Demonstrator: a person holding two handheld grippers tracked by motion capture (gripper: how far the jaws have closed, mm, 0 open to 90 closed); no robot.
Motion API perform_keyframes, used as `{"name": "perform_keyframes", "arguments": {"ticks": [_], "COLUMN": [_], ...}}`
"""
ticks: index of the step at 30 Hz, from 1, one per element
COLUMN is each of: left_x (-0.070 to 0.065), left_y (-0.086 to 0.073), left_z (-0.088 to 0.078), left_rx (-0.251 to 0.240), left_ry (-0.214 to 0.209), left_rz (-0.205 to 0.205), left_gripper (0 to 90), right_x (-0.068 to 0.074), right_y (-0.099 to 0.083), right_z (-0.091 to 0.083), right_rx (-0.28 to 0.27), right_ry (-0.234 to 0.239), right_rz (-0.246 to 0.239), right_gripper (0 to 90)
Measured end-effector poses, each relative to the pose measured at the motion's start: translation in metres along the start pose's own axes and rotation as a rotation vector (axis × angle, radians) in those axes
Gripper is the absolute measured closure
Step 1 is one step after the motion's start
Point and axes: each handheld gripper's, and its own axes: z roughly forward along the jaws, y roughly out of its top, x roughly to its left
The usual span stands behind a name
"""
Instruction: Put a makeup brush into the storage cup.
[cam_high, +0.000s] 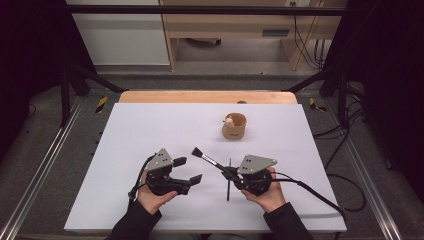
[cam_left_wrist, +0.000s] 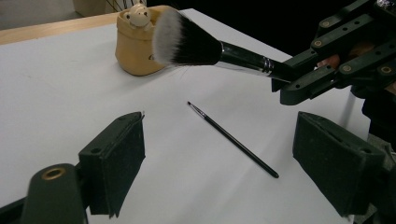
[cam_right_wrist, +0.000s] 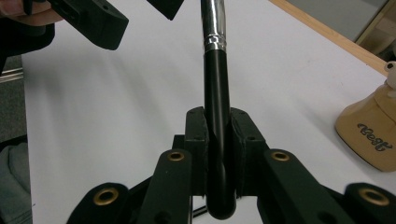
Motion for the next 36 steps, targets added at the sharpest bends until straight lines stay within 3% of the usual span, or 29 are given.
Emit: {"name": "perform_keyframes", "arguments": {"ticks": [20,36], "left_x": [-0.008,-0.006], "left_y": [0.014,0.018], "left_z": [0.01,0.018], "left_rx": [-0.069,-0.101], "left_ry": [-0.053,-0.077], "left_rz": [-0.013,-0.066], "left_gripper": [22.4,30.3], "right_x": [0.001,0.004], "right_y": [0.003,0.002], "right_z": [-0.005,0.0], "right_rx": [-0.063,-0.071], "right_ry": [-0.004,0.018], "right_rz": [0.006,0.012], "right_gripper": [79.1,79.1]}}
